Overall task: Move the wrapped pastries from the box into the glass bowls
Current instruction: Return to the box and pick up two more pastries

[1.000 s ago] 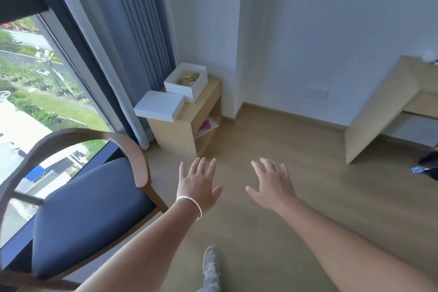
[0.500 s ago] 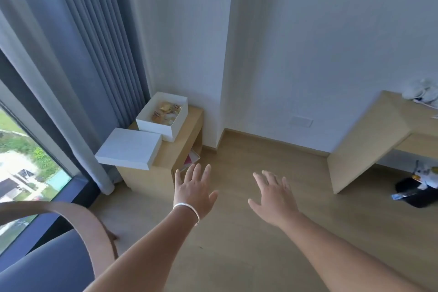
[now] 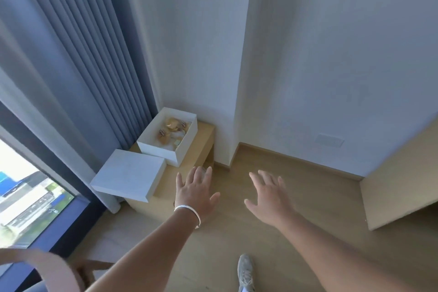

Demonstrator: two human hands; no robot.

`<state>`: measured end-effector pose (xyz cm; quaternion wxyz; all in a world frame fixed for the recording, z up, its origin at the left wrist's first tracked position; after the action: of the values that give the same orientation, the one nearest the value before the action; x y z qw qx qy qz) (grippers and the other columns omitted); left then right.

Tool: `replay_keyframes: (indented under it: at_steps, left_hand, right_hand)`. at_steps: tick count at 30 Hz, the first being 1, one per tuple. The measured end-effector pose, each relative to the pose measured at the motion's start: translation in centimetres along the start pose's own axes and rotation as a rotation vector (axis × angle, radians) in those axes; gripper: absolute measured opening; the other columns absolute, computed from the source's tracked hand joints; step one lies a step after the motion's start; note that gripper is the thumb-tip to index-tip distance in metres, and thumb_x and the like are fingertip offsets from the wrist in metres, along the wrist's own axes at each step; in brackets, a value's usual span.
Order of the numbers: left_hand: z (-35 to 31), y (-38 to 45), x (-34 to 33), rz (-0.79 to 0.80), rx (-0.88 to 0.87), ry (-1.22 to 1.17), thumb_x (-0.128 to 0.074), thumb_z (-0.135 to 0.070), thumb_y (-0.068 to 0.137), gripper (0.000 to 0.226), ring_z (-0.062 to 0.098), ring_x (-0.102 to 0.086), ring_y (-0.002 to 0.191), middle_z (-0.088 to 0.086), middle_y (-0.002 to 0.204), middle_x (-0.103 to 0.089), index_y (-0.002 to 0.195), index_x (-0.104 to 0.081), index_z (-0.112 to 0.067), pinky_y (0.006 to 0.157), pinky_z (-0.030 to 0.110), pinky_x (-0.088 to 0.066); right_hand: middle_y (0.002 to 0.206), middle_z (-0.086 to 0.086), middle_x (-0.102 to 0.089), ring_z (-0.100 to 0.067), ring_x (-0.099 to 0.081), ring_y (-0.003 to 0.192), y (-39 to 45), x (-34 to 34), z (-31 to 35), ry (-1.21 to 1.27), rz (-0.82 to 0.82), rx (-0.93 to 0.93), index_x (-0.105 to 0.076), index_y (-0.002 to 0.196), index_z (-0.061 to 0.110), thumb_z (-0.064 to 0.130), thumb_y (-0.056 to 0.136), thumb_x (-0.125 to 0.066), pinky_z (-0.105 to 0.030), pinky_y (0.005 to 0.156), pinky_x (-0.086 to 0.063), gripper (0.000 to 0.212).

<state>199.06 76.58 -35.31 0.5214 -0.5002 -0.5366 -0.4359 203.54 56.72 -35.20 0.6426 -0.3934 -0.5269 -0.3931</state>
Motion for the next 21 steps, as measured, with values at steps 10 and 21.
replay_keyframes:
  at_steps: [10,21]
  left_hand:
    - [-0.7,15.3,0.9,-0.03,0.115,0.08,-0.038,-0.067,0.086,0.076,0.026,-0.02,0.143,0.004,0.152,-0.03,0.145,-0.011,-0.028,0.113,0.059,-0.007]
    - [3.2,27.5,1.1,-0.022,0.164,0.097,-0.037,-0.065,0.088,0.075,0.027,-0.012,0.145,0.006,0.157,-0.021,0.147,-0.011,-0.026,0.113,0.058,0.001]
  right_hand:
    - [0.156,-0.006,-0.027,-0.023,-0.022,0.144,16.9,3.2,-5.3,0.01,-0.008,0.129,-0.019,0.15,0.026,0.06,0.086,-0.046,-0.048,0.119,-0.014,0.077]
    - [0.158,-0.006,-0.023,-0.023,-0.019,0.145,31.4,3.6,-3.0,-0.015,0.06,0.255,-0.015,0.152,0.025,0.059,0.09,-0.042,-0.048,0.119,-0.017,0.076]
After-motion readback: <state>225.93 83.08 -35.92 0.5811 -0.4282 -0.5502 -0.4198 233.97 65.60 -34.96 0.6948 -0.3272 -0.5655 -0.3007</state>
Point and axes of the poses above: each hand's wrist, its own y-axis towards the middle knuckle, its own x-axis out of the back of the hand, z = x × y, the point moved 6 cm from there along y, towards the middle knuckle
